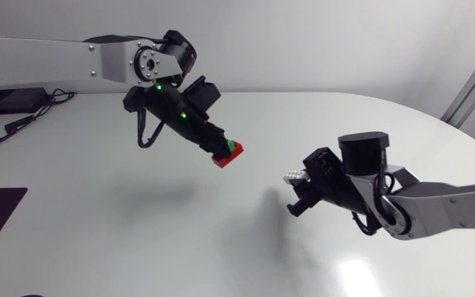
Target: Separate the duplo bricks
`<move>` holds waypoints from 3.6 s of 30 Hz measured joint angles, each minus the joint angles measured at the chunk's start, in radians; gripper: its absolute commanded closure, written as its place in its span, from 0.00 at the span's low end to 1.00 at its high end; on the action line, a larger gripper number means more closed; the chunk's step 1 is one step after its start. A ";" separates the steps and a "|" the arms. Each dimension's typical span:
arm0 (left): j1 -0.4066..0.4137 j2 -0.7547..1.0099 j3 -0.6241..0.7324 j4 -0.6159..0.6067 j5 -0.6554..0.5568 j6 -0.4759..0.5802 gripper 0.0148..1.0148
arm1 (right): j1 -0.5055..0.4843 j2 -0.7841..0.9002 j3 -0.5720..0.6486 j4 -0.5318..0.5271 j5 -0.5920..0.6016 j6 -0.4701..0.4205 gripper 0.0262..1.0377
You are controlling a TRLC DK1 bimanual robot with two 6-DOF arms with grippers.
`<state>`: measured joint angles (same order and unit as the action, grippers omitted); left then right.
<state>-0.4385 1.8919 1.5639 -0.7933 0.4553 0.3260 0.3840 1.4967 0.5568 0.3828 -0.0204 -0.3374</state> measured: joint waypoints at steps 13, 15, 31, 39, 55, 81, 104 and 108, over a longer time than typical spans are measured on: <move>-0.003 -0.032 -0.116 -0.003 -0.067 0.044 0.94 | 0.003 0.256 0.138 0.096 -0.018 0.061 0.90; -0.004 -0.036 -0.123 -0.001 -0.071 0.045 0.94 | 0.010 0.278 0.139 0.097 -0.018 0.061 0.89; -0.055 -0.041 -0.145 0.033 -0.131 0.048 0.94 | 0.076 0.244 0.098 0.053 -0.025 0.051 0.65; -0.081 -0.041 -0.145 0.038 -0.143 0.048 0.94 | 0.077 0.234 0.078 0.031 -0.024 0.029 0.40; -0.088 -0.074 -0.158 0.041 -0.145 0.081 0.94 | 0.022 -0.053 -0.005 -0.153 -0.070 -0.040 0.14; -0.186 -0.161 -0.193 -0.164 0.140 0.625 0.93 | -0.069 -0.277 0.208 -0.752 -0.714 -0.315 0.14; -0.212 -0.105 -0.133 -0.180 0.167 0.653 0.93 | 0.017 -0.191 0.220 -0.758 -0.766 -0.327 0.15; -0.219 -0.105 -0.133 -0.180 0.167 0.654 0.93 | 0.030 -0.191 0.220 -0.758 -0.767 -0.310 0.21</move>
<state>-0.6571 1.7870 1.4311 -0.9737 0.6228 0.9798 0.4137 1.3056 0.7769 -0.3748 -0.7876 -0.6472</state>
